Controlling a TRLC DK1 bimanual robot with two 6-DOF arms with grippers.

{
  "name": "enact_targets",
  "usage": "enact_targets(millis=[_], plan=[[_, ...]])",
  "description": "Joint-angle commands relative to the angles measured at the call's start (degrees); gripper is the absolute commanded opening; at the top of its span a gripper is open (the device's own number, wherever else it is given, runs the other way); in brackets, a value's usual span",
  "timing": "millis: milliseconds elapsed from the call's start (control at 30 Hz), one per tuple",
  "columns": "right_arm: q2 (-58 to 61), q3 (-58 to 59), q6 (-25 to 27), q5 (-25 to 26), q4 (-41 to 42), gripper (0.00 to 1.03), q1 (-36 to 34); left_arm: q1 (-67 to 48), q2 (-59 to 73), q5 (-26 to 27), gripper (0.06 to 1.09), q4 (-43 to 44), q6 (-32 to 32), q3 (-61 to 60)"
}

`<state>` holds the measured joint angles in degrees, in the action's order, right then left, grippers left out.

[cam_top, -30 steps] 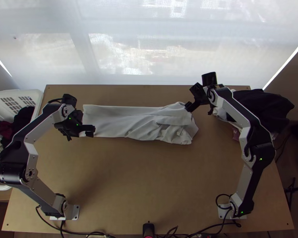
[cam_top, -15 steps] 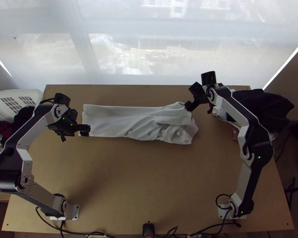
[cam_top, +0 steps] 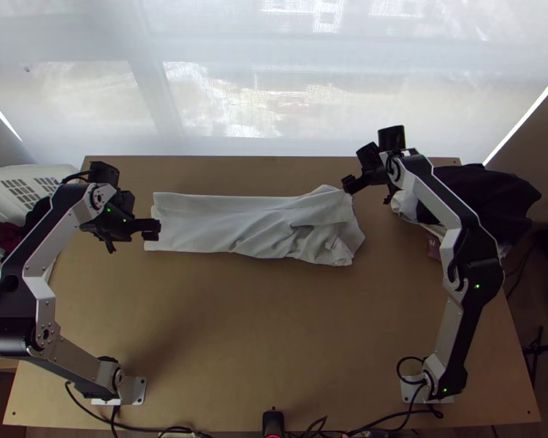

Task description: Fold the t-shirt

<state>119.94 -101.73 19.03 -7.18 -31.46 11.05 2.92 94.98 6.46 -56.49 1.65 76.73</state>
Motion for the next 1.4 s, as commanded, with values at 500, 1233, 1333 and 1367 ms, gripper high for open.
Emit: enact_targets(millis=[500, 1233, 1333, 1367], plan=[[-5.07, -7.16, -14.9, -12.42, -13.01, 0.98, -1.03, -3.27, 2.32, 0.13, 1.03, 3.32, -3.32, -2.37], [-13.68, 14.02, 4.53, 5.51, 6.5, 0.84, 5.91, -7.31, 4.42, -0.22, 1.03, 7.18, -3.76, -4.39], [-13.5, 13.4, 3.65, 5.51, 6.5, 0.91, 6.18, -6.87, 3.55, -0.31, 1.03, 7.09, -3.58, -5.19], [-13.59, 13.4, 2.86, 5.42, 6.5, 0.93, 6.35, -6.61, 3.37, -0.31, 1.03, 7.18, -3.58, -5.54]])
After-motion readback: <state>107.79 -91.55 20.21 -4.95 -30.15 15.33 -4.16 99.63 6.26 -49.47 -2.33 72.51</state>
